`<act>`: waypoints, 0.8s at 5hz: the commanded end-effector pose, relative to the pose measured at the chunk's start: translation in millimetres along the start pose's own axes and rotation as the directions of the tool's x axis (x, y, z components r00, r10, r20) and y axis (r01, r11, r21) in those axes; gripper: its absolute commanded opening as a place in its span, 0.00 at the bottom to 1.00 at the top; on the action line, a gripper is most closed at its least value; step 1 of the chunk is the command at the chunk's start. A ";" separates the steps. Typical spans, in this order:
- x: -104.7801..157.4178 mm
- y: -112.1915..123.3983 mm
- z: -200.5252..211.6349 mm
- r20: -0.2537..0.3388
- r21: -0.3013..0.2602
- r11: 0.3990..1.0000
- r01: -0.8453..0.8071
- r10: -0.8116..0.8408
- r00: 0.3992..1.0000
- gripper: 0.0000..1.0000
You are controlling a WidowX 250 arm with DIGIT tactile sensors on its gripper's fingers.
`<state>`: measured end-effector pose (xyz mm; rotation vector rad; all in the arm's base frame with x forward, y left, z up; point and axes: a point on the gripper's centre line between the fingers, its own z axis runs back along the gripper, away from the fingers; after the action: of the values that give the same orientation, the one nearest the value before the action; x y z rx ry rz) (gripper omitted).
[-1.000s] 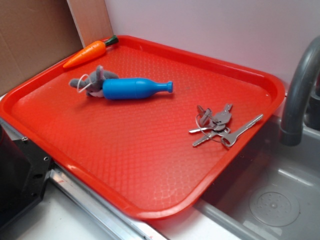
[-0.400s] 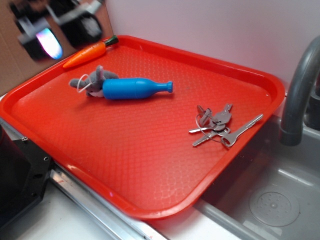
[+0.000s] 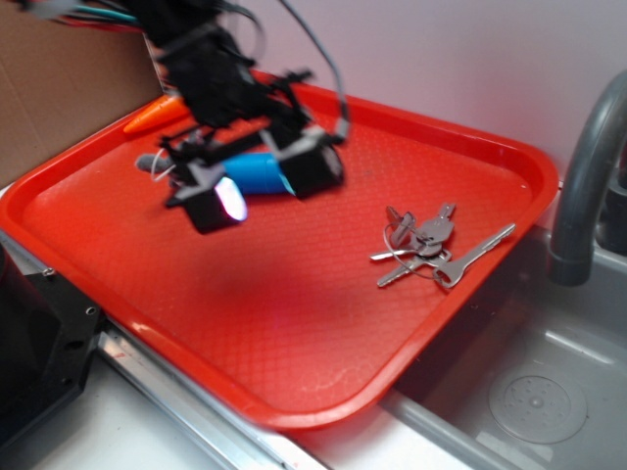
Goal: Grab the silver keys.
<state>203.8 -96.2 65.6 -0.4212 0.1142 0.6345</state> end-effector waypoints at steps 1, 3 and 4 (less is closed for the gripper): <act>8.6 -19.1 1.7 0.028 0.053 0.995 0.089 -0.091 0.995 1.00; 13.2 -28.8 -13.2 0.004 0.053 0.991 0.121 -0.121 0.993 1.00; 16.4 -49.9 -31.2 -0.027 0.083 0.981 0.175 -0.173 0.985 1.00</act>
<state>241.9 -130.6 40.7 -0.3255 0.1598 0.4651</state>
